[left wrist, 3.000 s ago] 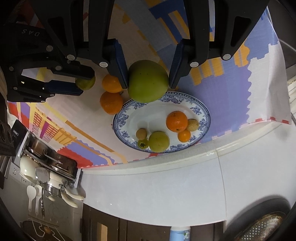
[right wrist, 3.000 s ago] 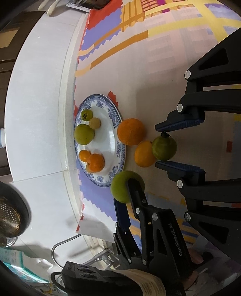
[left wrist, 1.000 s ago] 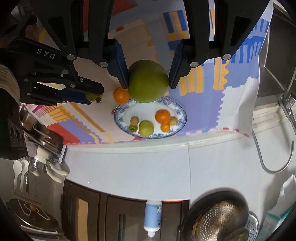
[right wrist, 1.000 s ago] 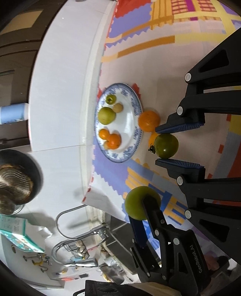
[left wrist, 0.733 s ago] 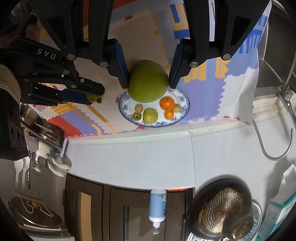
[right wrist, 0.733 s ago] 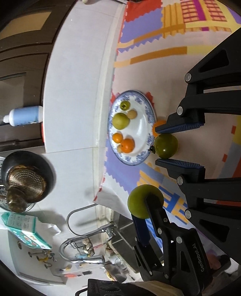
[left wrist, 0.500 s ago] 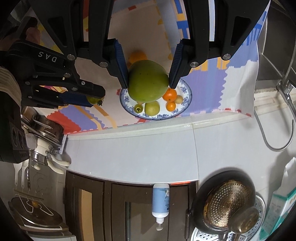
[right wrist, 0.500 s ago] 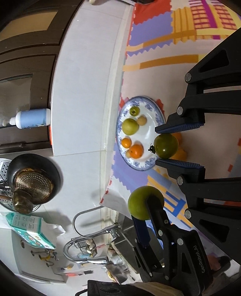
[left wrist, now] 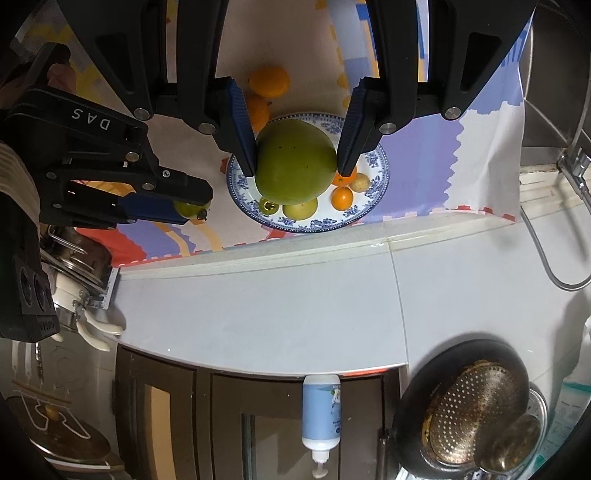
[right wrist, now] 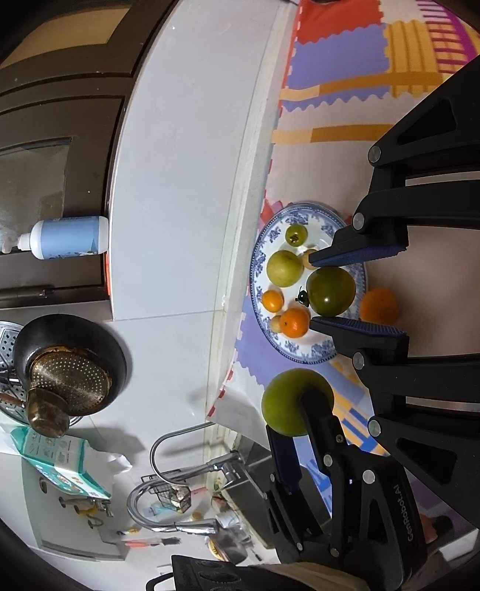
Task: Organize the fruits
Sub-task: 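Carry the green apple with the left tool onto the plate while the right tool carries the tomato there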
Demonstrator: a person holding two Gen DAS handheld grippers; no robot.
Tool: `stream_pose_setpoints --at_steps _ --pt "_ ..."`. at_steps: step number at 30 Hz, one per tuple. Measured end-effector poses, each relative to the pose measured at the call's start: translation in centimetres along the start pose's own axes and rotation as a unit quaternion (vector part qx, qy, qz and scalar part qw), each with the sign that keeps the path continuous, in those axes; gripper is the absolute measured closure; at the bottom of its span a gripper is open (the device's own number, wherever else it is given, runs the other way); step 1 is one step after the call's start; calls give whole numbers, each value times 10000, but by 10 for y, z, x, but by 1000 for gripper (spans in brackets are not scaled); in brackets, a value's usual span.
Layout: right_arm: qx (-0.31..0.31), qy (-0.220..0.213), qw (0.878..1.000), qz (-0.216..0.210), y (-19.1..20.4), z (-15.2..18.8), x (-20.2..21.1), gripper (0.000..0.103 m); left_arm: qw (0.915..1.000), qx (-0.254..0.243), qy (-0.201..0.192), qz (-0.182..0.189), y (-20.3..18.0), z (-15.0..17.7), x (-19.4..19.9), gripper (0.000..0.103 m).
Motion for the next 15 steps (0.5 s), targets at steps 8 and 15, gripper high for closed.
stream_pose_setpoints --at_steps 8,15 --pt "16 146 9998 -133 -25 -9 -31 74 9998 -45 169 -6 -4 -8 -36 59" --pt "-55 365 9991 -204 -44 -5 -59 74 9991 -87 410 27 -5 -6 -69 59"
Point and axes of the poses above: each gripper's, at about its wrist camera, not at the fingertips, and x roughly against the way its jaws point, y to its left, z to its underside, the point moved 3 cm from there along -x, roughly the way its jaws point, and after that the axes turned 13 degrees about -z, right-handed, at the moved point
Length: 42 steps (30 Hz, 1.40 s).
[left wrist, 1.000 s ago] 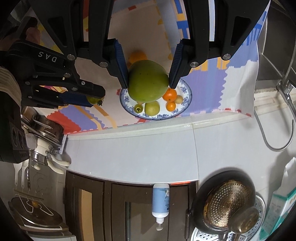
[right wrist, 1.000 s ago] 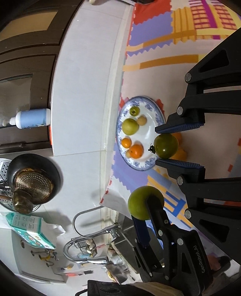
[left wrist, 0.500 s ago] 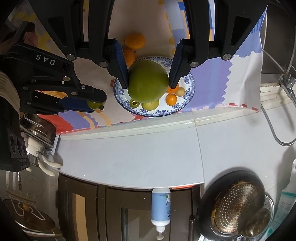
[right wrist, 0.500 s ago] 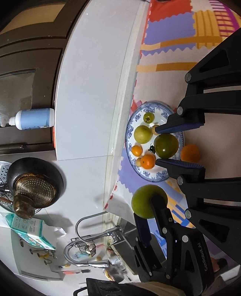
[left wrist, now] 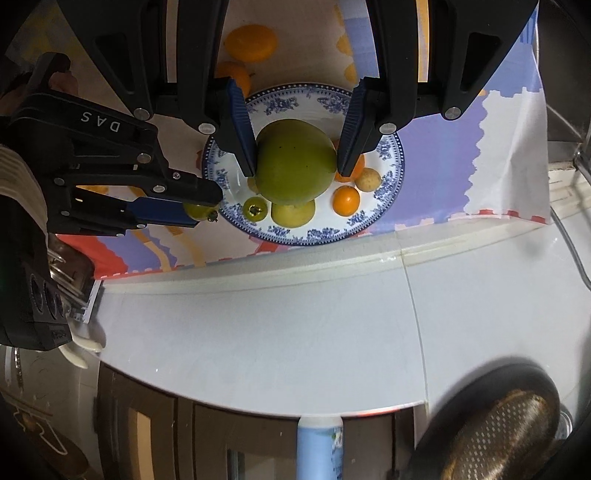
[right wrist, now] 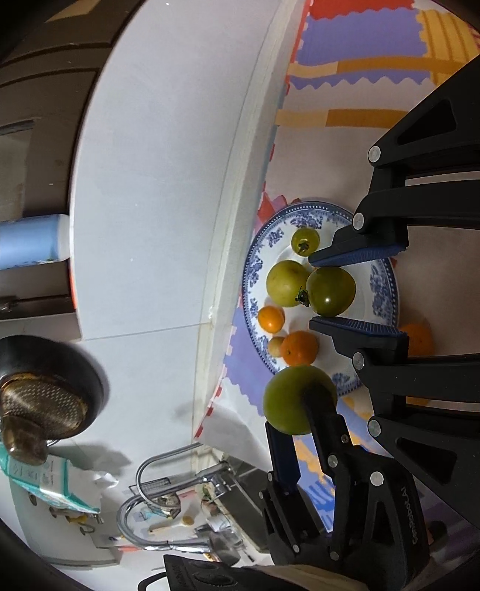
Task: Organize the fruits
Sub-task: 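Carry the green apple with the left tool onto the plate while the right tool carries the tomato there, then open both tools to release the apple and tomato on the plate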
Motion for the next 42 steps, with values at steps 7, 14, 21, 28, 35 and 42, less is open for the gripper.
stream_pose_setpoints --at_steps 7,14,21,28,35,42 --pt "-70 248 9996 -110 -15 4 -25 74 9997 -88 229 84 -5 4 -25 59" --pt "-173 489 9984 -211 -27 13 -45 74 9990 -150 394 143 -8 9 -43 59" --pt "-228 570 9979 -228 -34 18 -55 74 9978 -167 609 206 -9 12 -54 59" --pt "-258 476 9984 -169 -36 14 -50 64 9988 -127 458 109 -7 9 -45 49" --pt "-169 296 9994 -63 -25 9 -32 64 9997 -94 200 -77 -2 5 -19 48" --pt "-36 81 10000 29 -10 1 -5 64 9997 38 -98 -213 4 2 16 41"
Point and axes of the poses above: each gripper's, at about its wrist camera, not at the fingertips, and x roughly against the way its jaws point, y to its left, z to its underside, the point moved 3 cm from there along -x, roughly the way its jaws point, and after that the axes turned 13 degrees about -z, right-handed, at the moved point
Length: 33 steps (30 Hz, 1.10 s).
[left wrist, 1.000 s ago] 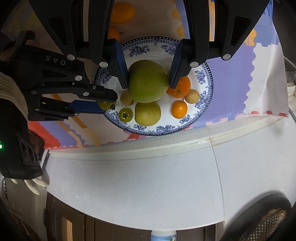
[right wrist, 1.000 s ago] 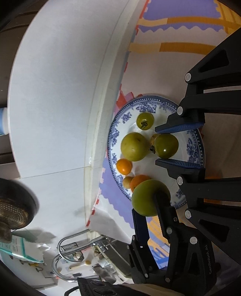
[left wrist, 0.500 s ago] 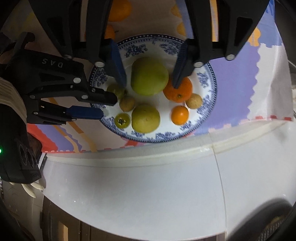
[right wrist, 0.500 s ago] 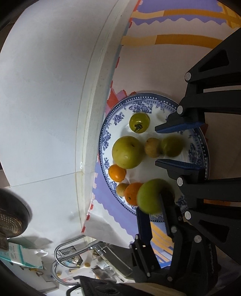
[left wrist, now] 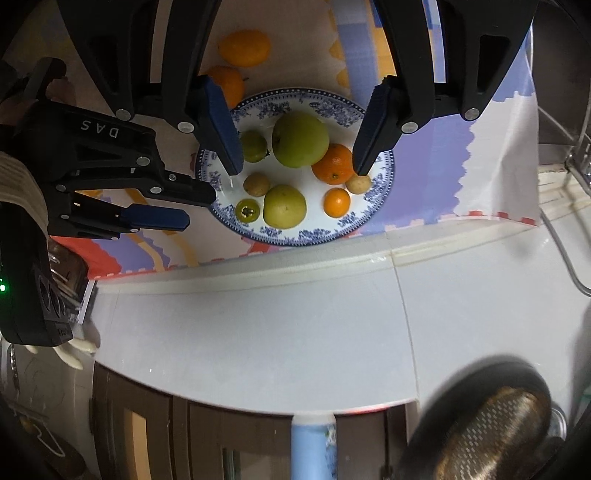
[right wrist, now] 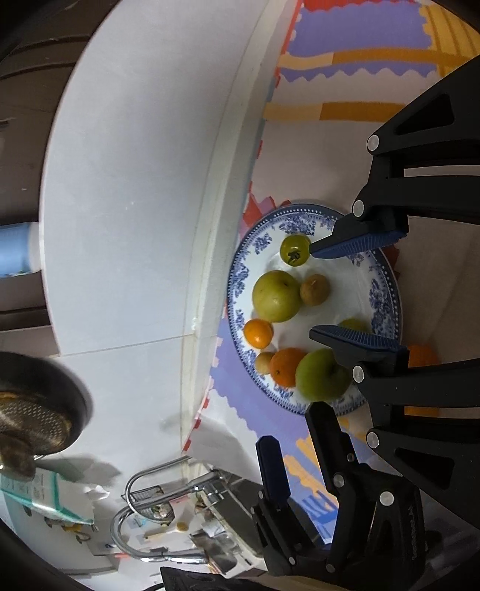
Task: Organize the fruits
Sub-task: 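Open both tools to release the apple and tomato on the plate, then move the left tool to an orange beside the plate and close on it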
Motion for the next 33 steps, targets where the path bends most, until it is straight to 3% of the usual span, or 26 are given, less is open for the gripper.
stream_pose_setpoints --at_steps 3,6,11,23,33 --pt "85 -68 9999 -22 9 -2 12 64 9999 20 -134 -72 1 0 15 39" --pt "178 -140 9997 -14 17 -2 22 56 9996 56 -223 -140 3 1 26 36" --pt "282 -201 9994 -9 27 1 35 56 9994 34 -263 -218 3 9 41 32" --pt "682 120 9976 92 43 31 37 54 9993 -331 151 54 -11 56 41 32" --pt "449 545 9975 -44 37 57 21 54 9965 -345 609 447 -24 76 9 37"
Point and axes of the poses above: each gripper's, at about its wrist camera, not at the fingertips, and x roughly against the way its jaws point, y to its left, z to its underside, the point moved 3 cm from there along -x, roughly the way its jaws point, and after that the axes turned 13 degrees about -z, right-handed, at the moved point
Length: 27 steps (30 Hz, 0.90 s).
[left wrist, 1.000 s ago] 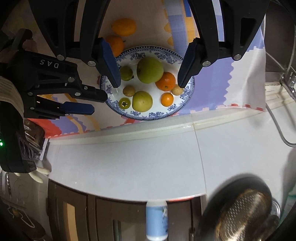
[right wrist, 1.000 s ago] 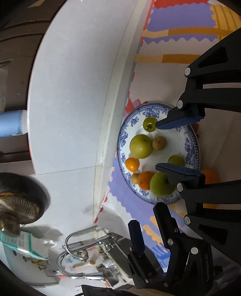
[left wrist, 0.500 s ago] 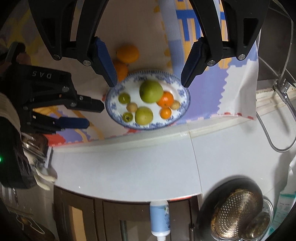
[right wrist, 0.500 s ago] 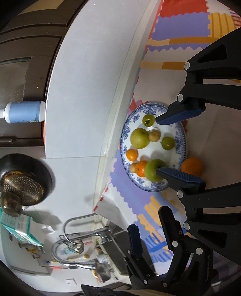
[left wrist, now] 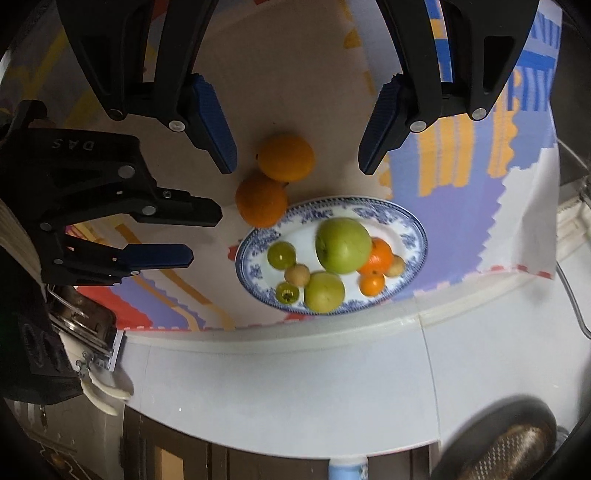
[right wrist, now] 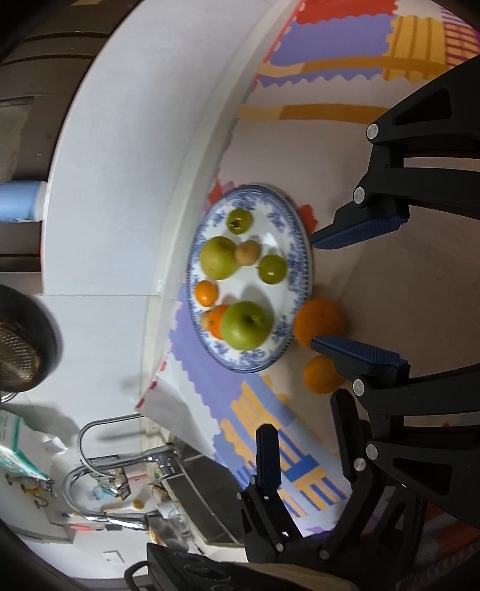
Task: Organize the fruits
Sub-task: 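Move the left tool to an orange beside the plate and close on it, then grasp the other orange with the right tool while the left tool holds its orange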
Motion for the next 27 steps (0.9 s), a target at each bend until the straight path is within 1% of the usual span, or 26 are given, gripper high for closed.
stream_pose_setpoints --at_steps 1,5,7,14,20,22,27 --pt "-30 44 10000 14 -1 2 -2 54 10000 15 68 2 0 1 -4 41" --pt "-146 151 9998 43 -6 9 -9 54 9998 18 179 69 -1 2 -14 45" --pt "-214 189 9996 30 -8 12 -11 54 9996 27 245 161 -4 3 -17 50" --pt "-354 255 9990 -81 -10 18 -16 54 9993 92 246 268 -4 2 -22 63" --pt "-473 216 9985 -157 -9 19 -16 54 9996 156 196 158 0 2 -16 63" --pt "-493 211 9984 -181 -8 18 -18 54 9996 224 143 16 6 1 -10 63" --pt "-490 196 9981 -306 -2 15 -24 54 9992 356 130 -157 19 1 -5 63"
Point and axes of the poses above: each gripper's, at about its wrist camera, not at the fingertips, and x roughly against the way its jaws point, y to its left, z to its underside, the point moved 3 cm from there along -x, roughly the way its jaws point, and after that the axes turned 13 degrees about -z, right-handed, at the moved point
